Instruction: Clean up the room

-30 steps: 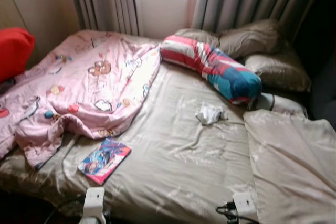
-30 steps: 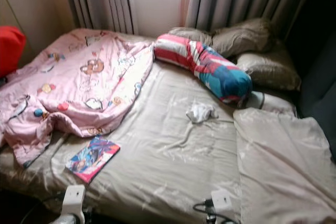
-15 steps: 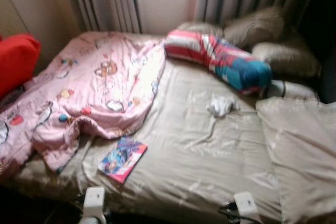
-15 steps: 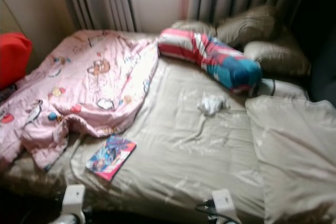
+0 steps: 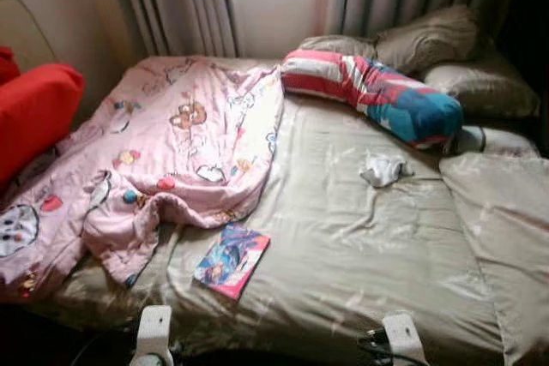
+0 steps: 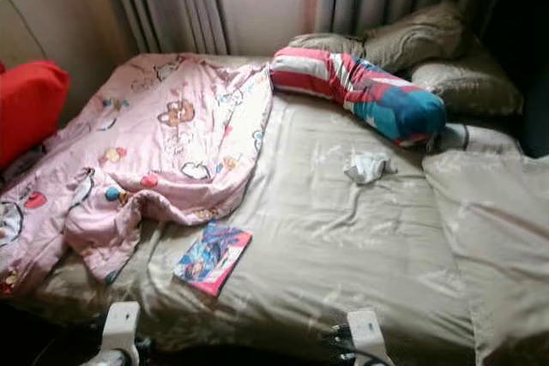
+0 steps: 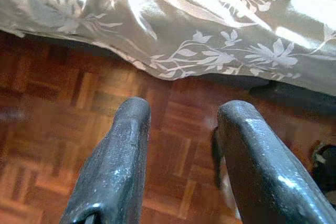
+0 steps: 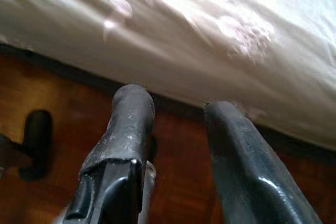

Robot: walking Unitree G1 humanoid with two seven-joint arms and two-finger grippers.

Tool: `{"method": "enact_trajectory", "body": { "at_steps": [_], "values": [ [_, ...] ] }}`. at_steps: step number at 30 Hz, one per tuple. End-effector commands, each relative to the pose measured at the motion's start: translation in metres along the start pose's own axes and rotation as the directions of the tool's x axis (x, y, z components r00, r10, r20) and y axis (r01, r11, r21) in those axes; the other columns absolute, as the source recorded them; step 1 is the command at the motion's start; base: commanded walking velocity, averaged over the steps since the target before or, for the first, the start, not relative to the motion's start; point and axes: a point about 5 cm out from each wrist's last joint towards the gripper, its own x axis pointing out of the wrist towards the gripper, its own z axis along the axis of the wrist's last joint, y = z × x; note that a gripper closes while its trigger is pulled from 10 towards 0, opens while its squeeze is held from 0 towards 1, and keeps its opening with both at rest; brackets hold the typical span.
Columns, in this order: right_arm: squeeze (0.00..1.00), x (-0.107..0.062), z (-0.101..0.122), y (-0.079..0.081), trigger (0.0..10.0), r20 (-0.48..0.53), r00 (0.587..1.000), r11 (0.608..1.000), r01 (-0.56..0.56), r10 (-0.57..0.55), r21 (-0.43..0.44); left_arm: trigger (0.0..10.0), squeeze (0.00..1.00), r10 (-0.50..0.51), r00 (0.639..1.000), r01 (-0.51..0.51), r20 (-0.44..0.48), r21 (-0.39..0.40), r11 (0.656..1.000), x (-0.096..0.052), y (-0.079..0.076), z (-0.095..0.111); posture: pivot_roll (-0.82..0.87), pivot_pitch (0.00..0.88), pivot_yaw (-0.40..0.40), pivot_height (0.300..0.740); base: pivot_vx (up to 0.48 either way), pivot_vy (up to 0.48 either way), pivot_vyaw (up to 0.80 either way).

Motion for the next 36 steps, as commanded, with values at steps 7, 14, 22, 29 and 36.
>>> {"method": "enact_trajectory", "body": {
  "at_steps": [7,14,22,29,36],
  "values": [
    [0.0,0.0017,0.0068,0.0058,10.0,0.015,1.0,1.0,-0.014,0.014,-0.002,10.0,0.0,0.014,1.0,-0.013,-0.01,0.015,1.0,-0.0008,0.0069,-0.0024,-0.03,0.0,0.022,0.74,0.0,0.348,0.0],
    [0.0,0.0019,0.0075,0.0058,10.0,0.015,1.0,1.0,-0.014,0.014,-0.003,10.0,0.0,0.014,1.0,-0.014,-0.01,0.014,1.0,-0.0007,0.0074,-0.0022,-0.03,0.0,0.022,0.74,0.0,0.346,0.0],
    [0.0,0.0021,0.0085,0.0066,10.0,0.019,1.0,1.0,-0.012,0.012,0.002,10.0,0.0,0.015,1.0,-0.015,-0.009,0.016,1.0,-0.0007,0.0082,-0.0014,-0.03,0.0,0.024,0.74,0.0,0.345,0.0],
    [0.0,0.0023,0.0094,0.007,10.0,0.02,1.0,1.0,-0.013,0.013,0.005,10.0,0.0,0.014,1.0,-0.014,-0.006,0.018,1.0,-0.0006,0.0083,-0.0006,-0.03,0.0,0.023,0.74,0.0,0.346,0.0],
    [0.0,0.0024,0.0105,0.0057,10.0,0.022,1.0,1.0,-0.012,0.012,0.001,10.0,0.0,0.014,1.0,-0.014,-0.004,0.014,1.0,-0.0003,0.0069,0.0004,-0.03,0.0,0.017,0.74,0.0,0.347,0.0]
  ]
}}
